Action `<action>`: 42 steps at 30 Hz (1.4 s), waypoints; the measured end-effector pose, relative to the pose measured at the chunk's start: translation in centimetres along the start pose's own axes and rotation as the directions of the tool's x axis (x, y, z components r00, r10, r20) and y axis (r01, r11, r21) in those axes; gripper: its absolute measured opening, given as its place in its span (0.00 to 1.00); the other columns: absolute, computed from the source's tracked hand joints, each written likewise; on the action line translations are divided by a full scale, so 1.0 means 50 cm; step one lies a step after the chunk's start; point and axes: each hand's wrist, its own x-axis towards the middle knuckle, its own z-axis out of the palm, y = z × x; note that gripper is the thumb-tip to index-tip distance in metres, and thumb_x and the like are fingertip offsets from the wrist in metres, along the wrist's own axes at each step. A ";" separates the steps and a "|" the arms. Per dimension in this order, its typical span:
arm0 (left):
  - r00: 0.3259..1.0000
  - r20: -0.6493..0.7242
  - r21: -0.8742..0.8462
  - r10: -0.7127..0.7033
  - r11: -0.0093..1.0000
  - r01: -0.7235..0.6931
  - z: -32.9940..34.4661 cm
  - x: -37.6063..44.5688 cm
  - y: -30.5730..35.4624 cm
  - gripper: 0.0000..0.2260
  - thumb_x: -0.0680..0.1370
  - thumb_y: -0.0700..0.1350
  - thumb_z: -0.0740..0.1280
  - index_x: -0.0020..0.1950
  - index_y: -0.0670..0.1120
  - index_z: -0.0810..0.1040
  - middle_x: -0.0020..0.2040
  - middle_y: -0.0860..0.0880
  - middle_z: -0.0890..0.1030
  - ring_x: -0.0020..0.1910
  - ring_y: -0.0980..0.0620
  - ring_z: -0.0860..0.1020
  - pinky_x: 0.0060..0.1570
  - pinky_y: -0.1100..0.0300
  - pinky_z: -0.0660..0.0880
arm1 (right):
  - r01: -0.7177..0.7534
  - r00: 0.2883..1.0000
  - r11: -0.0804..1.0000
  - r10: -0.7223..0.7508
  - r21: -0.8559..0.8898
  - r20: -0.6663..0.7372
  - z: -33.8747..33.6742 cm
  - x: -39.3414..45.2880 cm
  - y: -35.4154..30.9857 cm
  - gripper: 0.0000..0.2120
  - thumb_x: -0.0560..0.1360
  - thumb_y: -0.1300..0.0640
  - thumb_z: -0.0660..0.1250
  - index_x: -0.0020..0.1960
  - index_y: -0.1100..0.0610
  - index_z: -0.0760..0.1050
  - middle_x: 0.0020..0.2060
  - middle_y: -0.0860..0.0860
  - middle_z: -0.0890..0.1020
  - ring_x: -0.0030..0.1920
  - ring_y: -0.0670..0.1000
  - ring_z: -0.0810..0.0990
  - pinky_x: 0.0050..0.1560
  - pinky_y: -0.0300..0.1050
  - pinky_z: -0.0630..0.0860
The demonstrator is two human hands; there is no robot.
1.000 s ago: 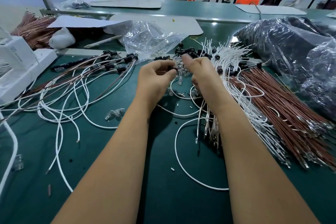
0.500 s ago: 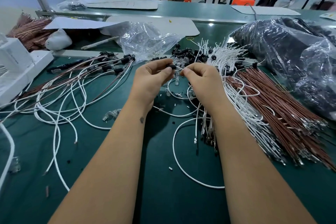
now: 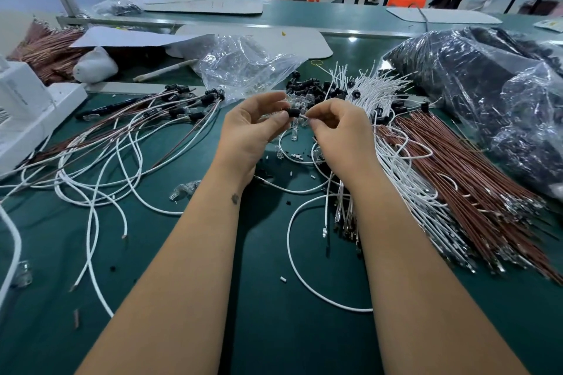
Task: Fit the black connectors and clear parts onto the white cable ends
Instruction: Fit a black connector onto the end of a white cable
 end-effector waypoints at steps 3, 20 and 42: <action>1.000 0.003 0.002 -0.008 1.000 0.008 -0.004 0.000 0.001 0.13 0.75 0.30 0.67 0.55 0.44 0.79 0.49 0.46 0.82 0.49 0.50 0.81 0.57 0.55 0.78 | 0.002 1.000 1.000 -0.002 -0.006 -0.012 -0.001 0.003 0.001 0.08 0.76 0.64 0.67 0.44 0.51 0.79 0.37 0.41 0.79 0.37 0.38 0.77 0.39 0.26 0.72; 0.999 -0.044 0.091 -0.002 0.996 0.006 0.004 -0.005 0.005 0.04 0.74 0.33 0.70 0.44 0.41 0.82 0.38 0.47 0.85 0.39 0.51 0.83 0.44 0.63 0.80 | 0.197 0.980 0.934 -0.181 -0.298 0.079 0.009 -0.009 -0.012 0.10 0.77 0.59 0.67 0.58 0.55 0.80 0.49 0.51 0.82 0.49 0.50 0.79 0.54 0.45 0.74; 0.868 0.200 0.868 0.454 0.329 -0.372 0.010 -0.007 0.001 0.10 0.79 0.43 0.65 0.58 0.47 0.82 0.49 0.48 0.83 0.55 0.43 0.71 0.58 0.46 0.67 | 0.271 0.946 0.660 -0.319 -0.701 0.066 0.016 -0.009 -0.020 0.09 0.79 0.54 0.60 0.57 0.51 0.75 0.51 0.47 0.81 0.54 0.52 0.75 0.59 0.48 0.60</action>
